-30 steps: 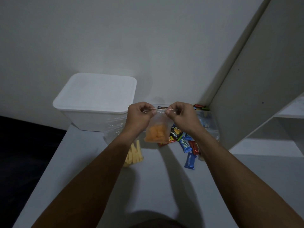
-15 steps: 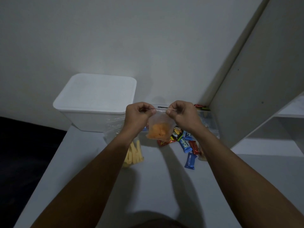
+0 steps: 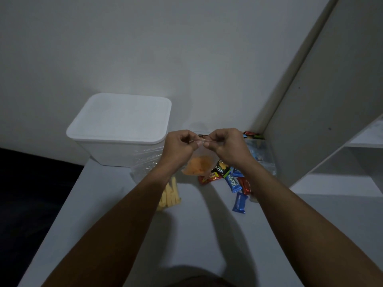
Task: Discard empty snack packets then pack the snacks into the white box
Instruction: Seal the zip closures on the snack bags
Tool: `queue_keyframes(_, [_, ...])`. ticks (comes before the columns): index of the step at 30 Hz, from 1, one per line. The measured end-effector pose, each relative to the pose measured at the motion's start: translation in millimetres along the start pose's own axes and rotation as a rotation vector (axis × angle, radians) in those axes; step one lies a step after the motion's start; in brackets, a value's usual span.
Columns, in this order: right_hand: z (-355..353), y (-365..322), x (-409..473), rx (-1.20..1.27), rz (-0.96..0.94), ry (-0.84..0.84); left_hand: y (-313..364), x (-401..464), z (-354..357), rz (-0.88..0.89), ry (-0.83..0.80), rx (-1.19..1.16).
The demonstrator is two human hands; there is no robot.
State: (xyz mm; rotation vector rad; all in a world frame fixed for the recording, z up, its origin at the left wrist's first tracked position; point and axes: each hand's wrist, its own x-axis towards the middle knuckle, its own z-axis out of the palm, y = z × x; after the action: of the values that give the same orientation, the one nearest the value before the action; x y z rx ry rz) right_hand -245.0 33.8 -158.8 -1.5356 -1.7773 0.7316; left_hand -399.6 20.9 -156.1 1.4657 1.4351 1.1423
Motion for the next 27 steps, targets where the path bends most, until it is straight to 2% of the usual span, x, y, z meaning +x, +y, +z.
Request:
queue_keyframes(5, [-4, 7, -1, 0.043, 0.036, 0.014, -4, 4, 0, -0.044, 0.120, 0.004])
queue_keyframes(12, [-6, 8, 2, 0.008, 0.060, 0.070, 0, 0, -3, -0.033, -0.041, -0.043])
queue_keyframes(19, [-11, 10, -1, 0.181, 0.080, 0.042, -3, 4, -3, -0.052, 0.068, -0.008])
queue_keyframes(27, [-15, 16, -6, 0.204, 0.139, 0.024, -10, -1, -14, -0.123, 0.070, -0.202])
